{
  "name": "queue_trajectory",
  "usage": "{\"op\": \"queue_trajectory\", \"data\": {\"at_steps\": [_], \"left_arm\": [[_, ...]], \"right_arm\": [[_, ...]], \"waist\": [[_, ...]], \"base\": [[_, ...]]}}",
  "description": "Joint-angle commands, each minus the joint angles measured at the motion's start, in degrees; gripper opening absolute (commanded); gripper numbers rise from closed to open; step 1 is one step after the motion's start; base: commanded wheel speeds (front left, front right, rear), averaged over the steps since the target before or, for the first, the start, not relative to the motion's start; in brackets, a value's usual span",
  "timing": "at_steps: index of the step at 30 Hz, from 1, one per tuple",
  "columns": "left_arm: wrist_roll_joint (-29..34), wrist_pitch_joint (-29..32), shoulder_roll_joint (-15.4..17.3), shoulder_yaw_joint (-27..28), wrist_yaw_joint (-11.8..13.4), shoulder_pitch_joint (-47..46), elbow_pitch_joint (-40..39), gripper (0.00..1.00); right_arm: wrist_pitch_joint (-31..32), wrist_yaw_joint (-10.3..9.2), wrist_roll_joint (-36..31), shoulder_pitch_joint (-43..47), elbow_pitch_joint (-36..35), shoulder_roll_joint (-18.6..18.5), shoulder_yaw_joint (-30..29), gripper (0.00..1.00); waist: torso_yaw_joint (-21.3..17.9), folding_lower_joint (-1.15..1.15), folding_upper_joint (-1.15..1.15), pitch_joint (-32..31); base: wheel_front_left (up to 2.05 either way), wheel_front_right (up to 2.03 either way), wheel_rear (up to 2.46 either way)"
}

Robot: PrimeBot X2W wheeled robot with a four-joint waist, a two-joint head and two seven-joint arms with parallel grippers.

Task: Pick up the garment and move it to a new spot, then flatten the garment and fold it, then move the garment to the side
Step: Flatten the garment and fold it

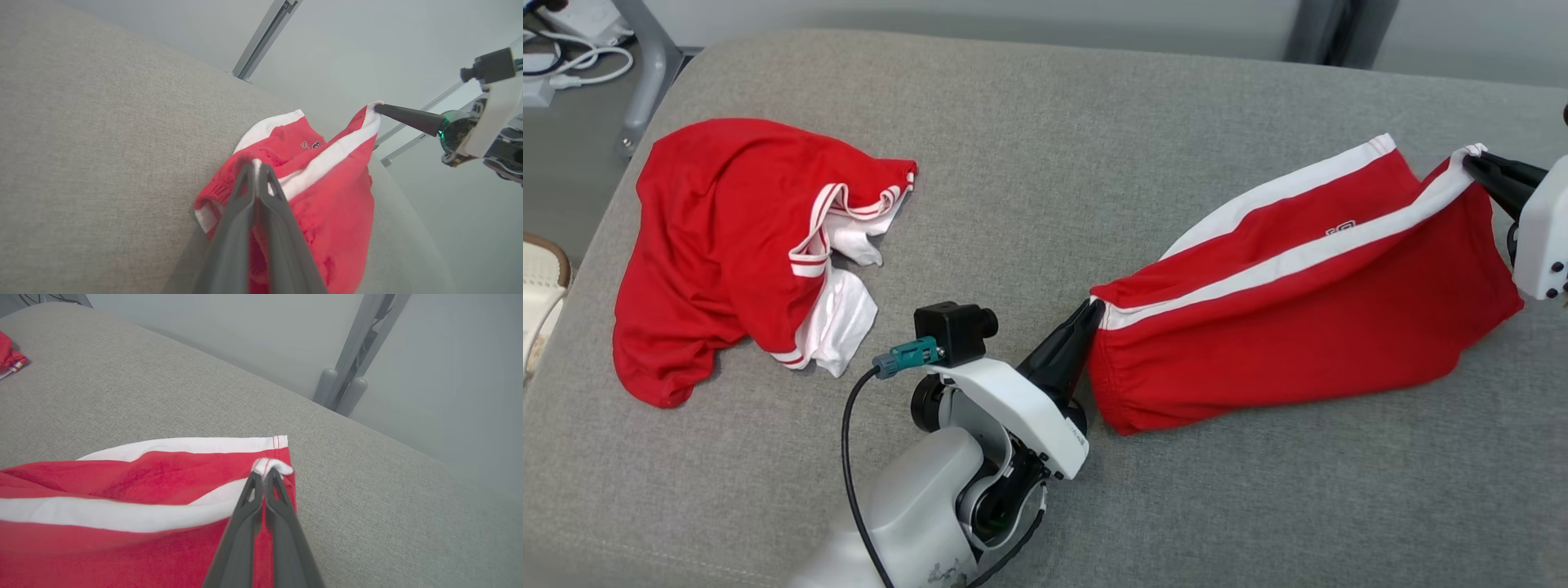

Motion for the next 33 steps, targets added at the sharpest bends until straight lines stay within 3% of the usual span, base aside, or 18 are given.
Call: {"op": "queue_trajectory", "data": {"at_steps": [1,12,33], "left_arm": [[-0.6,-0.4,0.3,-0.4,0.6,-1.3,-0.4,0.00],[1.6,-0.8,0.3,5.5,4.3,-1.3,-7.5,0.00],[3.7,-0.8,0.3,3.4,6.8,-3.6,-12.1,0.00]], "right_arm": [[-0.8,-0.02,-0.5,-0.8,0.4,0.3,0.6,0.00],[-5.5,-0.02,-2.5,-4.9,6.0,1.5,2.3,0.00],[-7.4,-0.02,-2.6,-8.7,14.9,4.5,2.8,0.00]], "waist": [[0.7,0.00,0.00,1.0],[2.7,0.00,0.00,4.6],[3.7,0.00,0.00,9.4]], "base": [[0.00,0.00,0.00],[0.00,0.00,0.00],[0.00,0.00,0.00]]}}
